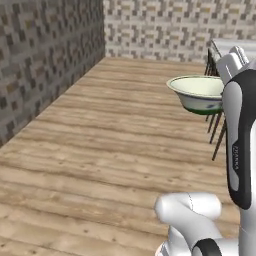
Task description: Pick up the bowls from the cabinet and place each bowl in front of a stool on the dining counter.
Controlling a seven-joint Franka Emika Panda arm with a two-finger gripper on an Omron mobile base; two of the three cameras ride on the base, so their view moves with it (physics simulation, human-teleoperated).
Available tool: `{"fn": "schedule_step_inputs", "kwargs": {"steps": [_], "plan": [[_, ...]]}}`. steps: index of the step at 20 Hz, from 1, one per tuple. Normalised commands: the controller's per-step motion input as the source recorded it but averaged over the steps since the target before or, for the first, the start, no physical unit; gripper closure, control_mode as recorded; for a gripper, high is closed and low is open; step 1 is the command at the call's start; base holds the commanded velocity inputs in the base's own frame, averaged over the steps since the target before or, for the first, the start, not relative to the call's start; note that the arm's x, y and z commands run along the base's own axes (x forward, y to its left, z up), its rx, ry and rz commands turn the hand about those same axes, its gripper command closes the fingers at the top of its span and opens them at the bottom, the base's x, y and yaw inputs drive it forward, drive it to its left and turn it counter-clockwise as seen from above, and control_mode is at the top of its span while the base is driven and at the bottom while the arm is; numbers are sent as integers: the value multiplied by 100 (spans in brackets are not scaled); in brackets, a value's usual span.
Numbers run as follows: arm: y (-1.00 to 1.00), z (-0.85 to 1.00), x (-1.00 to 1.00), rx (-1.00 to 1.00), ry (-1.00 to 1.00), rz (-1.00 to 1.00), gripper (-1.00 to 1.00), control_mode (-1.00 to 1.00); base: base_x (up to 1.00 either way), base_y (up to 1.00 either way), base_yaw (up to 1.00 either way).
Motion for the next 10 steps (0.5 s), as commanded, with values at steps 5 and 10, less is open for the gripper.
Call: {"fn": "schedule_step_inputs", "kwargs": {"steps": [5, 10], "plan": [[0, 0, 0, 0, 0, 0, 100, 100, 100, 67, -47], [0, 0, 0, 0, 0, 0, 100, 100, 100, 67, -46]]}}
